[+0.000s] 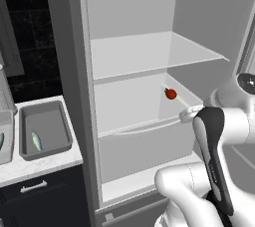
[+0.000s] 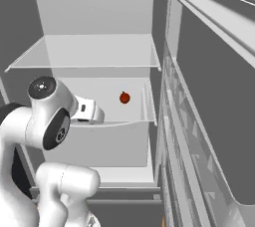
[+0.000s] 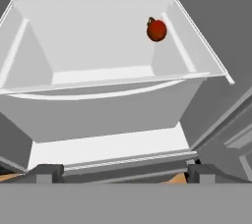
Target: Place one tomato and one fish in each tupperware on the nearby counter, to pack two identical lunches.
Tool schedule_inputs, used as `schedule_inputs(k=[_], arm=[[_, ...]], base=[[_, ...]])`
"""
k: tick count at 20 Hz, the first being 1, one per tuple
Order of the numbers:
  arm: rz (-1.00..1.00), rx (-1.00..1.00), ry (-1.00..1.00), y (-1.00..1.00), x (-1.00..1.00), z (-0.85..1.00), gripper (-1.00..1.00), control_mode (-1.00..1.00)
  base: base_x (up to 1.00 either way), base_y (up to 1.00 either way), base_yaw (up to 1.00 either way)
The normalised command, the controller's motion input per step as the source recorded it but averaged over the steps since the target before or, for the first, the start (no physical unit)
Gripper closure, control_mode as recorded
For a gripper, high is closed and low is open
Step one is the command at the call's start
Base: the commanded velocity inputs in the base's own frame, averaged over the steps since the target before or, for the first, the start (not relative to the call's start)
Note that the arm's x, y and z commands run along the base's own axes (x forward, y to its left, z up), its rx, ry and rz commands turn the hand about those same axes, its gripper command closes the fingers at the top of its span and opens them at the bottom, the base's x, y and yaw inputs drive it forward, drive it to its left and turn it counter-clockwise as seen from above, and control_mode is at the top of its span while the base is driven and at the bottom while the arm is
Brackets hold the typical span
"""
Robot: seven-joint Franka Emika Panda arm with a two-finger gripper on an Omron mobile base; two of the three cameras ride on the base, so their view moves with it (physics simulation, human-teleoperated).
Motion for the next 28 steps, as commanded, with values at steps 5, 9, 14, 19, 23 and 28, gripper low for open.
schedule_inputs(k=[5, 9, 14, 19, 23, 28], arm=[[-0.03, 0.0, -0.01, -0.19, 0.53, -0.26, -1.0, -1.0], [0.0, 0.0, 0.0, -0.1, 0.68, -0.09, -1.0, -1.0], [0.0, 0.0, 0.0, -0.13, 0.69, -0.19, -1.0, -1.0], [0.0, 0.0, 0.0, -0.12, 0.57, -0.31, -1.0, -1.0], [0.0, 0.0, 0.0, -0.15, 0.67, -0.21, -1.0, -1.0], [0.0, 0.0, 0.0, -0.19, 0.7, -0.21, -1.0, -1.0]], base=[[0.0, 0.0, 0.0], [0.0, 0.0, 0.0], [0.0, 0.0, 0.0], [0.0, 0.0, 0.0], [0.0, 0.0, 0.0], [0.0, 0.0, 0.0]])
